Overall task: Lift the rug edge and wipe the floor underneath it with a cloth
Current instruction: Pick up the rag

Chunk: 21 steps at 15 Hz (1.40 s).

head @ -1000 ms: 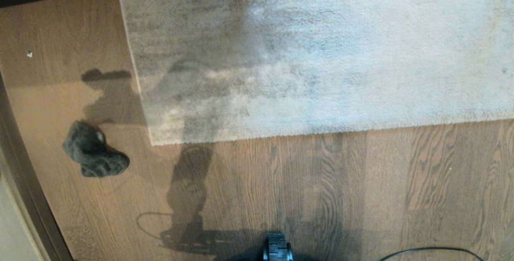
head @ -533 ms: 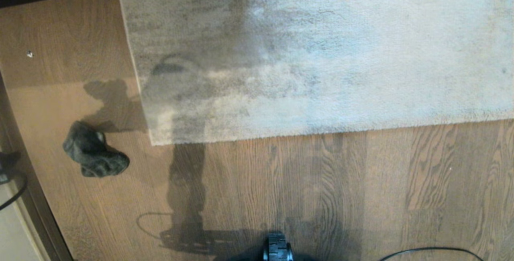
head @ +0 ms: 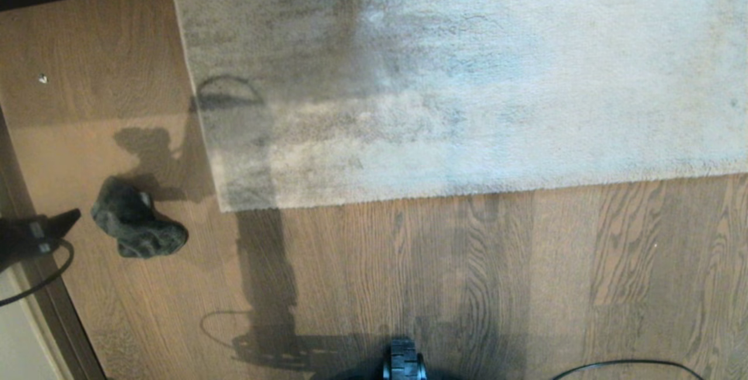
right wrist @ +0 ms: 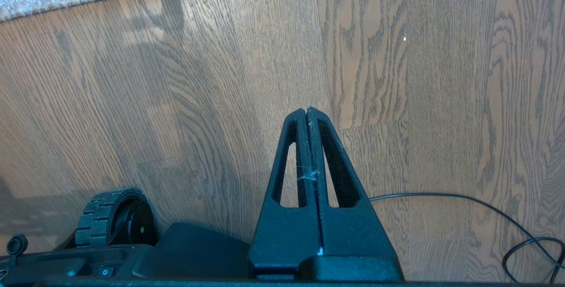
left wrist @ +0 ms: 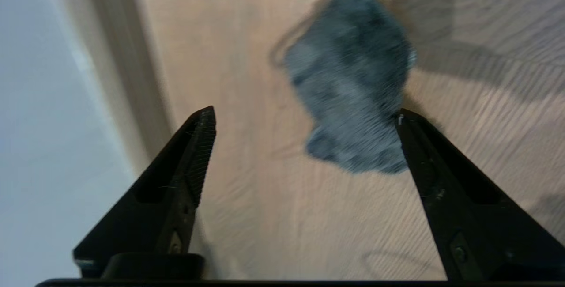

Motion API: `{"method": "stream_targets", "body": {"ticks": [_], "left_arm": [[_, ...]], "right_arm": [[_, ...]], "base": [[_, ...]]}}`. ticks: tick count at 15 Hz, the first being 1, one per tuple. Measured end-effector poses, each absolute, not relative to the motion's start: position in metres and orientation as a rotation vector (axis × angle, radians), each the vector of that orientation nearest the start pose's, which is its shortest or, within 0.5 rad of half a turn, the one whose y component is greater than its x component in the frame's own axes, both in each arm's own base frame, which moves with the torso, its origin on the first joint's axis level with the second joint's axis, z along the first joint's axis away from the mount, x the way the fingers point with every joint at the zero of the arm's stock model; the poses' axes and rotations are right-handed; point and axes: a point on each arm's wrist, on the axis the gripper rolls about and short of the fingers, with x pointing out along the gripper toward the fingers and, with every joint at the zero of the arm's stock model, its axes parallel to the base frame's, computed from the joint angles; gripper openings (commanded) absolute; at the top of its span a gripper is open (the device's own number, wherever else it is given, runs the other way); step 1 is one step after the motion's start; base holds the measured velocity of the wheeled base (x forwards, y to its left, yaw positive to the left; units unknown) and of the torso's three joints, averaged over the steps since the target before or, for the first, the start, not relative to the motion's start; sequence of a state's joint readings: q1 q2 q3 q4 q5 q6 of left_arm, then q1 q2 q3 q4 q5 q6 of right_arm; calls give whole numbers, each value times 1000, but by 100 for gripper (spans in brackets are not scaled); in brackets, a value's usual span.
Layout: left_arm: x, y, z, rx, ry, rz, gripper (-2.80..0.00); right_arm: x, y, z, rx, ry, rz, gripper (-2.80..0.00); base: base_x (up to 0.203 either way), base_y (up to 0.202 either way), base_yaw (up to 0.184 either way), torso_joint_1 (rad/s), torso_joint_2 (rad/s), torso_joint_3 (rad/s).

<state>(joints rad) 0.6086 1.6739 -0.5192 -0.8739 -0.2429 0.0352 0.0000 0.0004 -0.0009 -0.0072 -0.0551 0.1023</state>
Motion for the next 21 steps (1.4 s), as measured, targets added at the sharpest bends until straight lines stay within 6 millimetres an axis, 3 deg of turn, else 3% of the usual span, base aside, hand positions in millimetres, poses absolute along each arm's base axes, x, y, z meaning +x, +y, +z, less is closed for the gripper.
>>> {"method": "stream_targets", "body": {"ticks": [11,16,21], "left_arm": [[281,128,122,-115,212,215,0],[305,135,112,-96,181,210,0],[314,148,97,-74,158,243,0]], "right_arm": [[-23,-1,76,103,-10,-55,-280],[-23,-1,76,103,-10,-55,-280],[-23,-1,76,102,-10,-54,-280]], "base": [[0,0,0,0,0,0],[0,0,0,0,0,0],[0,0,0,0,0,0]]}}
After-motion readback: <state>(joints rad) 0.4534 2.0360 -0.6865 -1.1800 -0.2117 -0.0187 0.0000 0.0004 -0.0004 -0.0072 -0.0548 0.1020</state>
